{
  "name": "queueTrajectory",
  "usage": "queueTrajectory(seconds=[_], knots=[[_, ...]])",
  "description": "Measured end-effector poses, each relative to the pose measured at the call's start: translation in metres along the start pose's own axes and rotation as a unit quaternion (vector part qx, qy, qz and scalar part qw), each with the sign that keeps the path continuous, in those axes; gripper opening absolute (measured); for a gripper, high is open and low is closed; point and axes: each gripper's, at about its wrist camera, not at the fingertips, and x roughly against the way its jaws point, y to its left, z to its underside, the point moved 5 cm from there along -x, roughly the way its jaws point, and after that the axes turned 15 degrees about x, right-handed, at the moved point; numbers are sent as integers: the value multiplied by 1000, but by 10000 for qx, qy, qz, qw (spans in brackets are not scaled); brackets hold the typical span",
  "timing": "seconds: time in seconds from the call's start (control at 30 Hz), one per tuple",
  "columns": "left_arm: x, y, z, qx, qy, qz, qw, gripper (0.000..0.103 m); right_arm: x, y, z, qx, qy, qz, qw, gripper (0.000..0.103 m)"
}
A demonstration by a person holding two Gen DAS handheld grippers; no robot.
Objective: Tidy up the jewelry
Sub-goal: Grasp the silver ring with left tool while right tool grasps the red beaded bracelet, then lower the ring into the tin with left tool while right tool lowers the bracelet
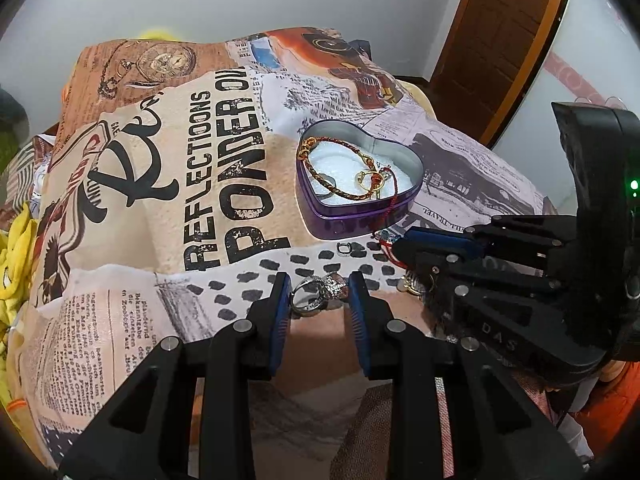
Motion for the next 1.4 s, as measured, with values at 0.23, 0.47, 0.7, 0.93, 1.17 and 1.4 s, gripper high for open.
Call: queueTrajectory(seconds=[0.23, 0.47, 0.7, 0.93, 1.17, 1.4], knots=[[7, -2, -1, -18, -56, -29, 10000, 28, 11, -3, 0, -83, -131, 47, 9999, 7], [18, -7, -6, -47, -168, -38, 9998, 28, 38, -10, -7, -172, -463, 143, 9987, 7], [29, -13, -13, -60, -279, -14, 9996, 28, 66, -17, -18, -212, -831, 280, 9959, 7], [40, -16, -24, -67, -448, 6, 9990, 28, 89, -22, -32, -231, -1169, 397, 9921, 7], [43, -19, -38, -87, -584, 19, 9983, 28, 98, -28, -46, -233, -1410, 467, 9886, 7], [42, -24, -51, -139, -671, 29, 9976, 28, 100, -34, -57, -248, -1558, 497, 9862, 7]])
